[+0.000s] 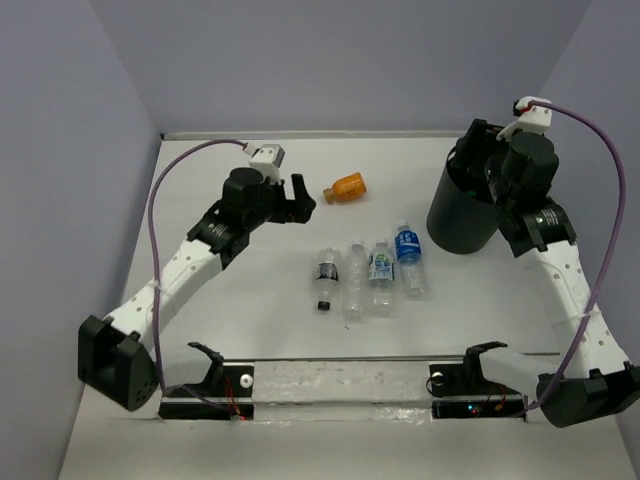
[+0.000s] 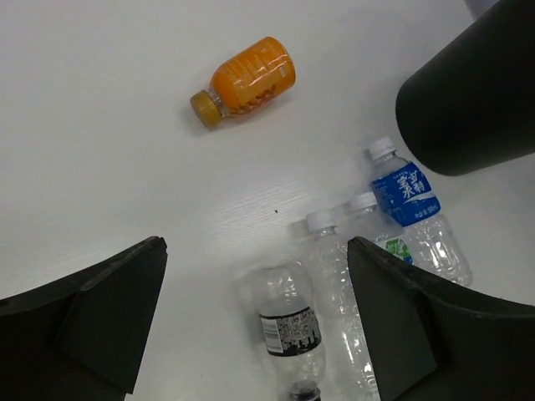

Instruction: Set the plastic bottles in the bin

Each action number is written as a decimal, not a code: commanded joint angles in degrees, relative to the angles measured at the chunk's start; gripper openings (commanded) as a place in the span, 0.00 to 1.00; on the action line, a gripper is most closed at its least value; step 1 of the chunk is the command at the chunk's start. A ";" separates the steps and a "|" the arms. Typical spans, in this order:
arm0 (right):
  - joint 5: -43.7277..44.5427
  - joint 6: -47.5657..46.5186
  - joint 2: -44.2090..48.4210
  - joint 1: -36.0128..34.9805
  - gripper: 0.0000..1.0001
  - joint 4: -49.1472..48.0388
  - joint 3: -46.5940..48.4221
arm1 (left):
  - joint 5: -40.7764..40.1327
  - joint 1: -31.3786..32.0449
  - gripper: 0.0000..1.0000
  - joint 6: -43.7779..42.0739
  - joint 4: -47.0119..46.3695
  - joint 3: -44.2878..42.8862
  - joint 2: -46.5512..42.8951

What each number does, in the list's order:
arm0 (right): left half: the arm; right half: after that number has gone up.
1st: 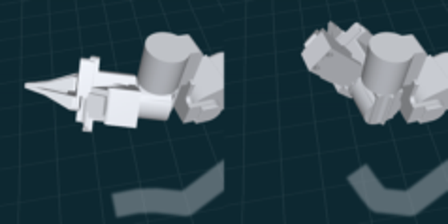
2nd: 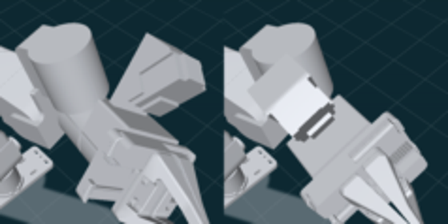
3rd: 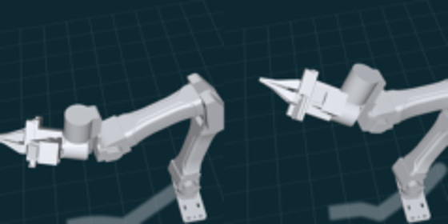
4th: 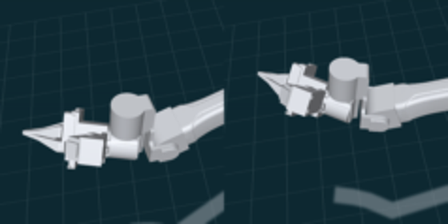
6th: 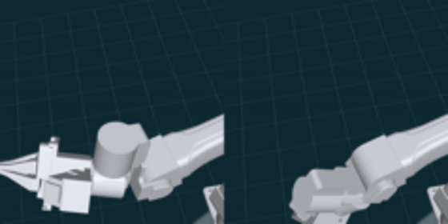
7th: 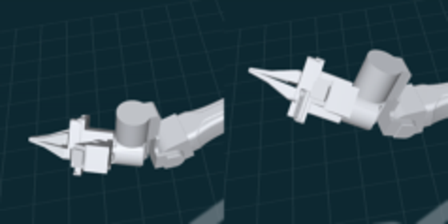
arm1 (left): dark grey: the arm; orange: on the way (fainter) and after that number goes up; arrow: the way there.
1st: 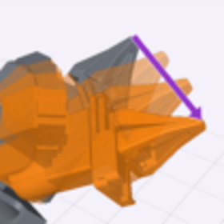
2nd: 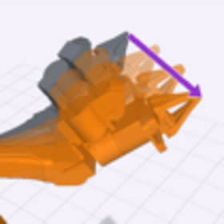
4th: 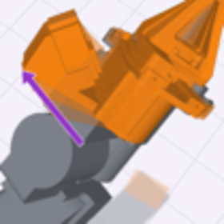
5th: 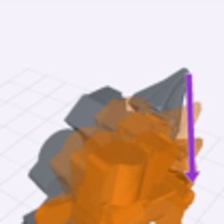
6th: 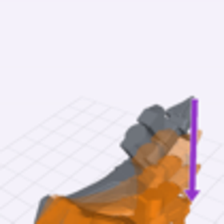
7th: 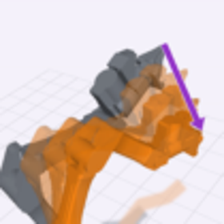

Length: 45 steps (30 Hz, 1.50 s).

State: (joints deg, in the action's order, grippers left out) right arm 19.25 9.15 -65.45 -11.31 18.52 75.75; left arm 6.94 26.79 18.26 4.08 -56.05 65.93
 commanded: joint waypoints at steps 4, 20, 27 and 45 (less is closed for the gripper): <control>-18.00 5.09 7.26 0.06 0.84 0.90 -0.68 | -2.90 6.52 0.99 -22.18 -7.94 -19.93 23.23; -36.47 9.84 12.10 0.06 0.85 -2.97 -5.43 | 5.44 8.46 0.99 -40.67 7.52 -54.24 59.83; -36.91 10.28 11.40 0.06 0.86 -4.72 -7.10 | 6.42 8.55 0.99 -41.55 9.98 -56.01 64.23; -34.89 10.19 8.33 -4.69 0.86 -4.90 -7.28 | 0.53 7.41 0.57 -38.22 5.51 -51.44 62.22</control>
State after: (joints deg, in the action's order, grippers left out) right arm -16.47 19.51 -56.27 -14.72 16.10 67.55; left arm 9.32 34.87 -21.30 11.62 -108.71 134.69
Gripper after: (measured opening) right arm 0.861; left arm 0.724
